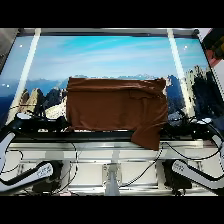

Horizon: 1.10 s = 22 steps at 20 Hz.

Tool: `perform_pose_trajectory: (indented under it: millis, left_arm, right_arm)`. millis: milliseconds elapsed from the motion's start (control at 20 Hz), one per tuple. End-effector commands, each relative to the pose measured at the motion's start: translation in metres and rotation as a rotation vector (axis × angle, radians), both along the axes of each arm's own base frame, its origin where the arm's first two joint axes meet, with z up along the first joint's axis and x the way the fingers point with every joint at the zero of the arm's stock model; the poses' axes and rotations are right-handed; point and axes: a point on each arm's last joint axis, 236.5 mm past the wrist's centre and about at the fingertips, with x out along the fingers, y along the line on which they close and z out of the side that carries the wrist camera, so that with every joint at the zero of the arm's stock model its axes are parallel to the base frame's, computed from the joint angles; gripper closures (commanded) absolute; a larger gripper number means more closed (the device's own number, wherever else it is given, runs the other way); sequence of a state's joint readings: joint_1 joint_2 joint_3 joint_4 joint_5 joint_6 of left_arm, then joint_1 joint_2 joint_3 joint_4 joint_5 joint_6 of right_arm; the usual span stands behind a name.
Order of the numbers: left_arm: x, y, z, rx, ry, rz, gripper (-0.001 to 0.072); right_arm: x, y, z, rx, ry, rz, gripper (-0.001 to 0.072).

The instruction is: Fold the clothes and pants, and hang the long-sleeved shirts on hangers.

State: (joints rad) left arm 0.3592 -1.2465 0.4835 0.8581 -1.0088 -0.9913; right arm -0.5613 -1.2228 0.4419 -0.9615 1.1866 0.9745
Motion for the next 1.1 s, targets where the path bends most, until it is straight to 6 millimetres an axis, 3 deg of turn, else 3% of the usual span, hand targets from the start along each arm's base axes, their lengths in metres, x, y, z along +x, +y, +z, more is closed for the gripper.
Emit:
perform_pose_trajectory:
  millis: [0, 150, 400, 600, 700, 850, 1050]
  left_arm:
    - [0.022, 0.003, 0.017, -0.005, -0.06, -0.013, 0.0695]
    - [0.038, 0.002, 0.046, -0.031, -0.103, -0.063, 0.0696]
    - [0.064, 0.001, 0.104, -0.045, -0.223, -0.124, 0.0695]
    - [0.098, -0.008, 0.15, -0.115, -0.362, -0.062, 0.0695]
    - [0.124, -0.008, 0.168, -0.154, -0.449, 0.033, 0.0695]
    - [0.161, 0.012, 0.183, -0.123, -0.576, 0.171, 0.0695]
    - [0.194, 0.036, 0.194, -0.027, -0.696, 0.29, 0.0696]
  right_arm:
    - [0.008, 0.004, 0.021, 0.052, -0.012, 0.031, 0.0697]
    - [0.018, 0.013, 0.041, 0.123, -0.034, 0.028, 0.0697]
    - [0.055, 0.05, 0.099, 0.405, -0.165, -0.066, 0.0698]
    - [0.097, 0.052, 0.136, 0.532, -0.323, -0.195, 0.0698]
    - [0.124, 0.044, 0.154, 0.565, -0.436, -0.277, 0.0698]
    - [0.154, 0.034, 0.152, 0.49, -0.526, -0.35, 0.0699]
    - [0.206, 0.043, 0.149, 0.226, -0.653, -0.288, 0.0699]
